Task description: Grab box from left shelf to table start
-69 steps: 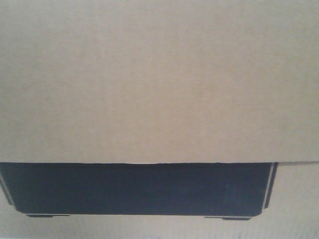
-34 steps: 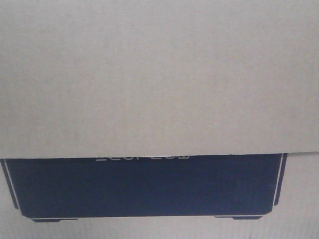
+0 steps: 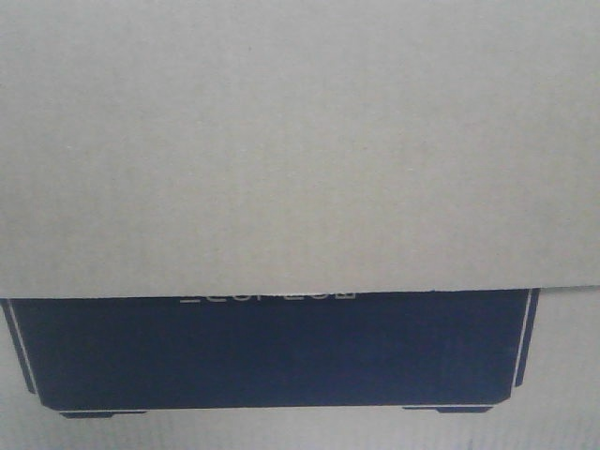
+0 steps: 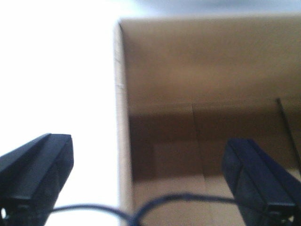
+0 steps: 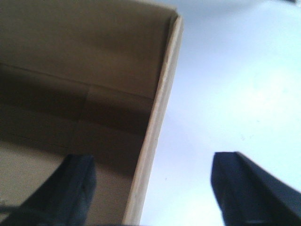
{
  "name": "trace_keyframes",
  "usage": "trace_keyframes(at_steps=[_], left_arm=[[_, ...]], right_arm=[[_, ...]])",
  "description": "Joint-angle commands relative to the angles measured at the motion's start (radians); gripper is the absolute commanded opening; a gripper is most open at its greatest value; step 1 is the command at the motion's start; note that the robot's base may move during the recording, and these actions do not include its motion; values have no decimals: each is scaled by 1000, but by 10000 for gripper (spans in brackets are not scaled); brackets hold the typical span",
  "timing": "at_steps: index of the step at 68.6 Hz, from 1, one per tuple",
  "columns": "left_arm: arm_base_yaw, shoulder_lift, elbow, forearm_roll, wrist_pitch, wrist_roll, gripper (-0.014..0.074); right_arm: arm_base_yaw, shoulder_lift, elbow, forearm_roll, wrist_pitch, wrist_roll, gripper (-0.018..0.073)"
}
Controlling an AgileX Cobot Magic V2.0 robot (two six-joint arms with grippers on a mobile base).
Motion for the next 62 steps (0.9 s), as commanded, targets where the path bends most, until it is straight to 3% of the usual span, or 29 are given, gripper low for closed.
trace_keyframes(at_steps=[1, 15, 28, 49, 62], left_arm=[[-7, -138, 33, 44, -71, 6, 455], [-7, -473, 294, 60, -204, 6, 180], [-7, -757, 560, 77, -267, 6, -105], [-7, -1096, 903, 83, -439, 6, -99], [-7, -1072, 966, 75, -558, 6, -99]], right_arm=[[2, -115, 4, -9, -51, 2, 449], [2, -392, 251, -10, -177, 2, 43], [2, -656, 539, -20, -321, 2, 57], [2, -1097, 909, -21, -503, -5, 57], [2, -1111, 988, -21, -551, -5, 57]])
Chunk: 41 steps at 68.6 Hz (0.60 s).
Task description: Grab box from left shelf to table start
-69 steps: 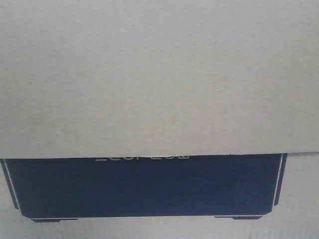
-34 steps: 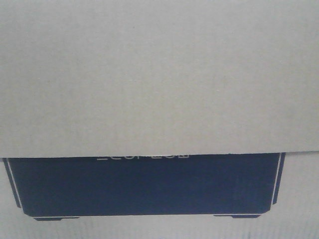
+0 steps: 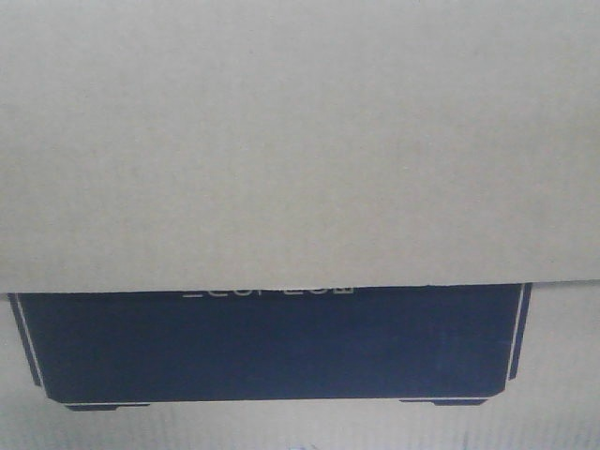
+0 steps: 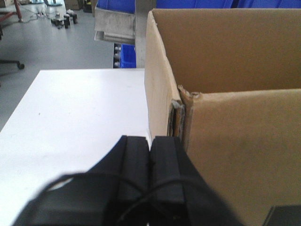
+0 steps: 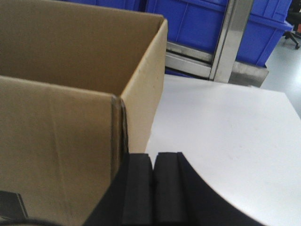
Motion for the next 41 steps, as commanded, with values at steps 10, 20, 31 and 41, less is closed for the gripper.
trace_keyframes(at_steps=[10, 20, 31, 41], left_arm=[[-9, 9, -14, -5, -148, 2, -99], [-9, 9, -14, -5, -148, 2, -99], [-9, 9, -14, -5, -148, 2, -99], [-9, 9, -14, -5, -148, 2, -99]], right_arm=[[2, 16, -7, -9, -138, -7, 57], [2, 16, -7, -9, -135, -7, 57], [2, 16, -7, -9, -135, -7, 57], [2, 16, -7, -9, -135, -7, 57]])
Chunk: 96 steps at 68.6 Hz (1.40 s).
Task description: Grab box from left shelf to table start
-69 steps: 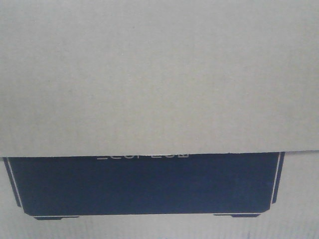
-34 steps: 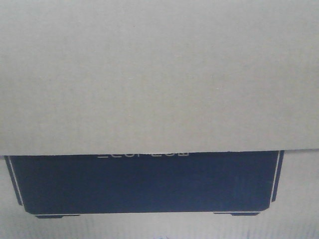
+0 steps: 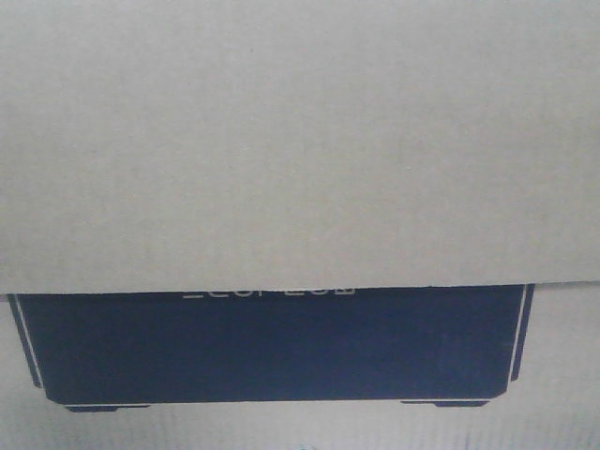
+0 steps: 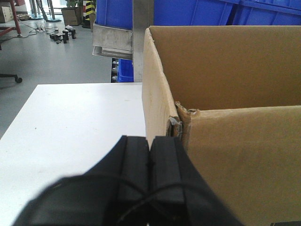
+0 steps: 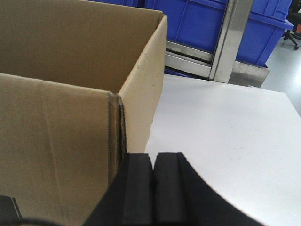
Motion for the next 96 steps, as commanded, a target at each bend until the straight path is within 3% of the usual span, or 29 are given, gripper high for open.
trace_keyframes(at_steps=[1, 14, 28, 36, 49, 53, 96], left_arm=[[-9, 9, -24, -3, -96, 2, -99], [6, 9, 1, -36, -98, 2, -99], [154, 9, 80, -110, -154, 2, -99], [200, -2, 209, -125, -317, 2, -99], [182, -13, 440, -110, -621, 2, -99], [174, -13, 429, -110, -540, 2, -99], [165, -11, 434, -110, -548, 2, -99]], right_arm=[[2, 16, -25, -9, -97, -7, 57], [2, 16, -25, -9, -97, -7, 57], [2, 16, -25, -9, -97, -7, 57], [2, 16, -25, -9, -97, -7, 57], [2, 16, -25, -9, -96, -7, 57], [2, 16, -25, -9, -94, -7, 57], [2, 16, -25, -9, -93, -7, 57]])
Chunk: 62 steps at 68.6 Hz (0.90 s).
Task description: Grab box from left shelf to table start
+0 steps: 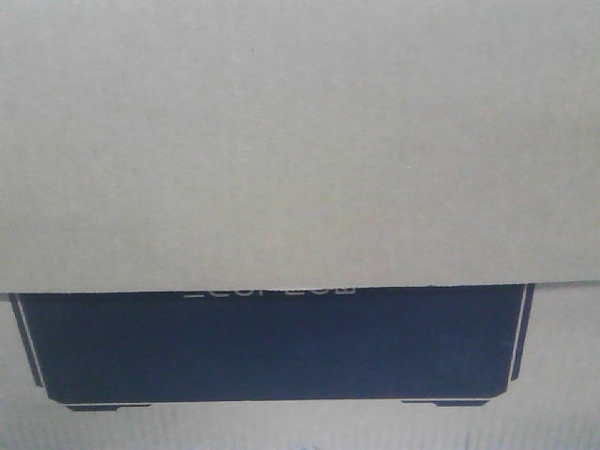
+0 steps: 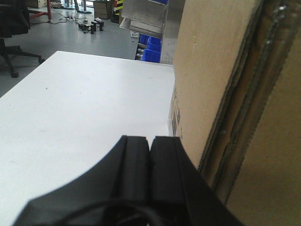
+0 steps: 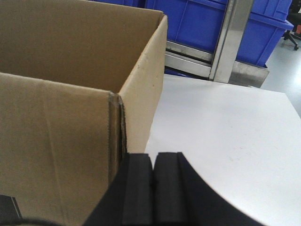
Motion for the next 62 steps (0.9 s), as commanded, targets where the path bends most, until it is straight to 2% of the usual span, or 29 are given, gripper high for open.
trace_keyframes(at_steps=[1, 24, 31, 38, 46, 53, 59, 62], left_arm=[[-7, -11, -2, 0, -94, 2, -99], [-7, -11, -2, 0, -94, 2, -99], [-7, -11, -2, 0, -94, 2, -99], [-7, -11, -2, 0, -94, 2, -99], [-7, -11, -2, 0, -94, 2, -99], [-7, -11, -2, 0, -94, 2, -99], [-7, -11, -2, 0, -94, 2, -99], [-7, -11, -2, 0, -94, 2, -99]], right_arm=[[2, 16, -25, -9, -93, -5, 57], [2, 16, -22, -12, -112, -5, 57], [-10, 16, 14, -20, -215, -5, 57], [-67, 16, 108, -18, -373, -5, 57], [-130, 9, 243, 21, -515, 4, 57], [-145, -6, 360, 64, -626, 4, 57], [-145, -5, 435, 83, -708, 9, 57], [-145, -5, 432, 80, -670, 21, 57]])
